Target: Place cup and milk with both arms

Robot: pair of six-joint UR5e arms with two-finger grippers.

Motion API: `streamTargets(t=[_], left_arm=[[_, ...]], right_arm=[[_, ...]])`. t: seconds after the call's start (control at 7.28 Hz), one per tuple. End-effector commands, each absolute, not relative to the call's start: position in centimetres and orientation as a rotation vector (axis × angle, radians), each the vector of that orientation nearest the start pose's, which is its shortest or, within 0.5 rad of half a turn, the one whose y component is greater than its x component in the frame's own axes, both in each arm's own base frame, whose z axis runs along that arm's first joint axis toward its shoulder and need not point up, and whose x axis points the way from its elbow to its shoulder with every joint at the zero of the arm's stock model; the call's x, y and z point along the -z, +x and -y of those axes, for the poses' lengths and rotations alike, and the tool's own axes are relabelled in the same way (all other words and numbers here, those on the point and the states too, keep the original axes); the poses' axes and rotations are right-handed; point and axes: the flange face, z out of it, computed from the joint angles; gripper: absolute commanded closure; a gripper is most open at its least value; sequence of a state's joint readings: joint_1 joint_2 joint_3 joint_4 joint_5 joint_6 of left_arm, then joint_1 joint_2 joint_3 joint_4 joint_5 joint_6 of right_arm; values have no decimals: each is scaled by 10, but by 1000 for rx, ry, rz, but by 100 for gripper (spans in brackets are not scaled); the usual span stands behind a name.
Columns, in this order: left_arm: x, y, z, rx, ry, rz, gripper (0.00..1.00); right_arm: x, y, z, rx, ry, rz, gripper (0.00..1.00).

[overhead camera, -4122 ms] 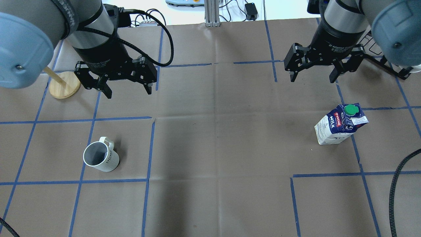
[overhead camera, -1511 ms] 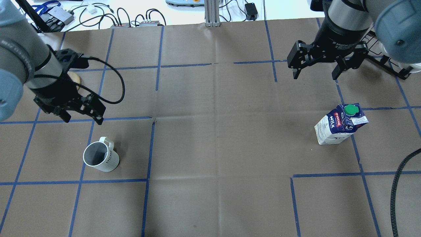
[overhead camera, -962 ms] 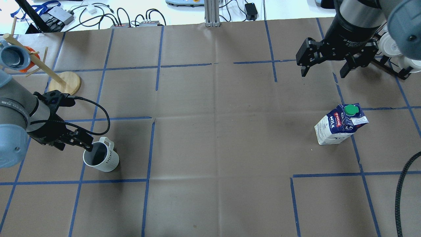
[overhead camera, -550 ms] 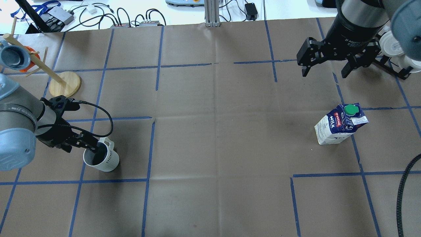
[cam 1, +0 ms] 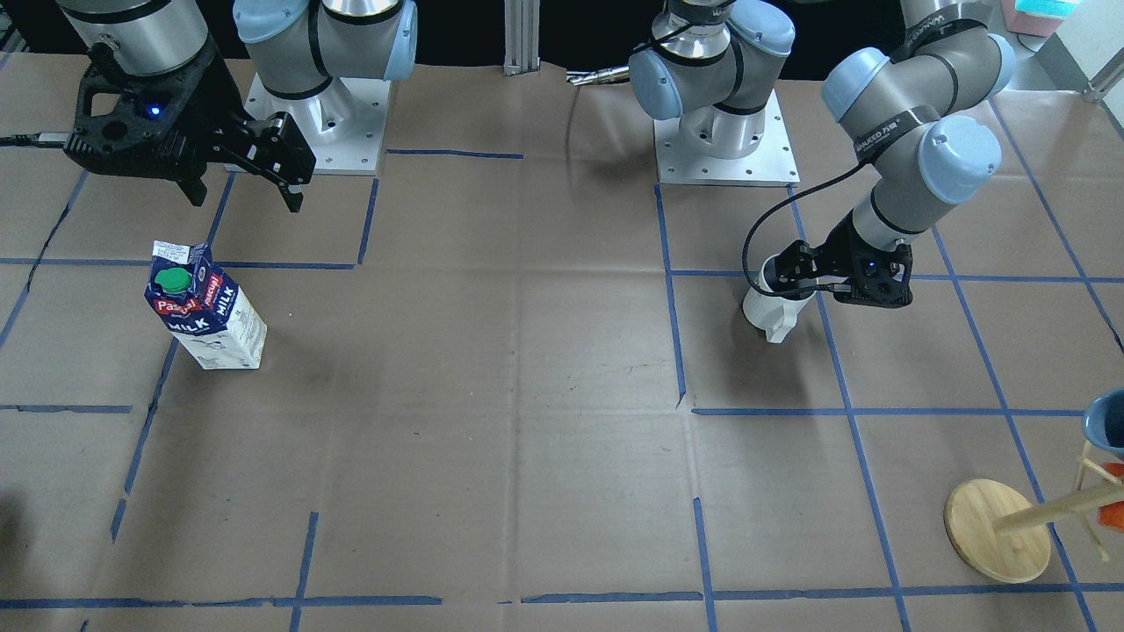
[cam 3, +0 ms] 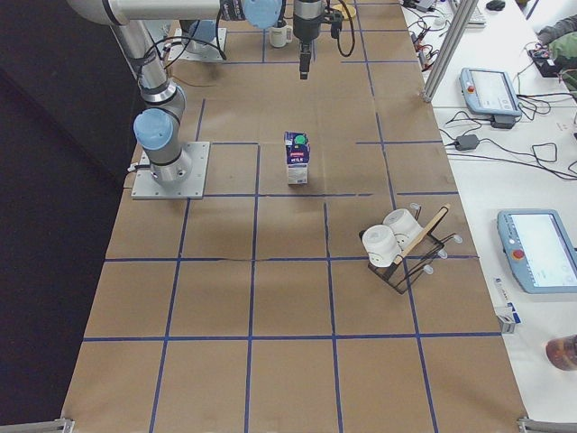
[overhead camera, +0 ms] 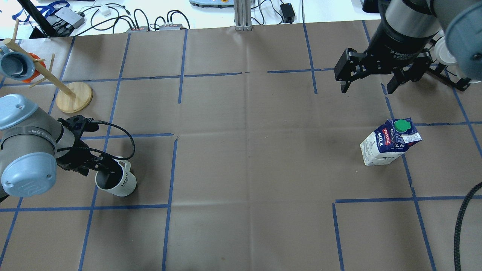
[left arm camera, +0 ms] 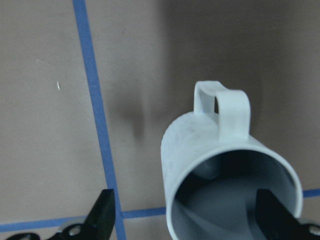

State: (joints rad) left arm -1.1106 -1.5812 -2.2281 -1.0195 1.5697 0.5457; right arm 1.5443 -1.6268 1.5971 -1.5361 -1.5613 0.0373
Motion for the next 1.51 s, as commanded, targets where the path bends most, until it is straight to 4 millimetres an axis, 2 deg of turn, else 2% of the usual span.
streamTargets(t=[0.0,0.14,0.55,0.82,0.96,1.1,1.24,1.37], left_arm=[[-229,59,418,-173,133,-3188,86],[-227,58,416,-192,99,-3193,100],[-227,59,418,-185,101,-3191,100],[-242,54,425,-122,107,-3180,100],[-258,36,440,-76,78,-3169,100],[-283,-5,463,-5,120,-3137,100],[-298,-49,481,-19,46,-3125,100],[-302,-89,502,-13,-54,-3128,100]], right_arm=[[-514,123,446,4,101,-3129,0],[-509,123,445,-7,110,-3130,0],[-509,128,443,-10,142,-3128,0],[-509,128,442,-10,139,-3126,0],[-509,128,442,-10,139,-3126,0],[-510,128,441,-8,139,-3126,0],[-509,128,440,-10,139,-3128,0],[-510,128,440,-8,134,-3127,0]])
